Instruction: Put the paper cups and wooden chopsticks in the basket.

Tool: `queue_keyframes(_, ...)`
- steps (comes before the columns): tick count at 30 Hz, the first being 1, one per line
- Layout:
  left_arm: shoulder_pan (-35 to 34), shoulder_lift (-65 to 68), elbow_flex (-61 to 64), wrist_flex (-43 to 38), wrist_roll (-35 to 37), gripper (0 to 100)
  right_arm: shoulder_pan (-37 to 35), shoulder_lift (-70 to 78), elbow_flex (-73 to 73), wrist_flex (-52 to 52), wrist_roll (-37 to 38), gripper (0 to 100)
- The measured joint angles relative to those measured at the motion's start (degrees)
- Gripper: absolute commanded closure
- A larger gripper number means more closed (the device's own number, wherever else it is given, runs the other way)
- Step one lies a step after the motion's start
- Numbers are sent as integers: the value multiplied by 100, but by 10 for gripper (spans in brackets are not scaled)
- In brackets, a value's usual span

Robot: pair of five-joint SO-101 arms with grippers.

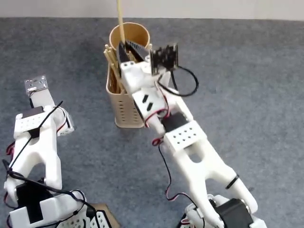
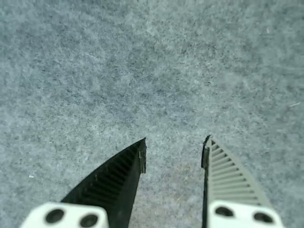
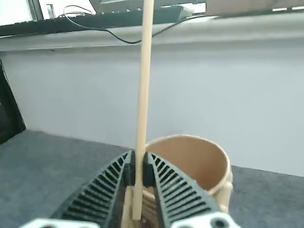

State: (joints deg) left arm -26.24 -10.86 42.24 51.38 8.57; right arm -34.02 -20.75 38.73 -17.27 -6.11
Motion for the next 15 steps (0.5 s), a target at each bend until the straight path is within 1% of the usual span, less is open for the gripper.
queue_keyframes(4, 0, 0, 0, 0, 0, 793, 0, -149, 484, -246, 308, 994)
queue_keyframes(8, 0, 0, 0, 0, 0, 793, 9, -255, 721, -334, 404, 985)
queue_keyframes(12, 0, 0, 0, 0, 0, 793, 9, -281, 738, -316, 413, 889)
queue_keyframes(15, 0, 0, 0, 0, 0, 793, -9, -281, 738, -308, 413, 874)
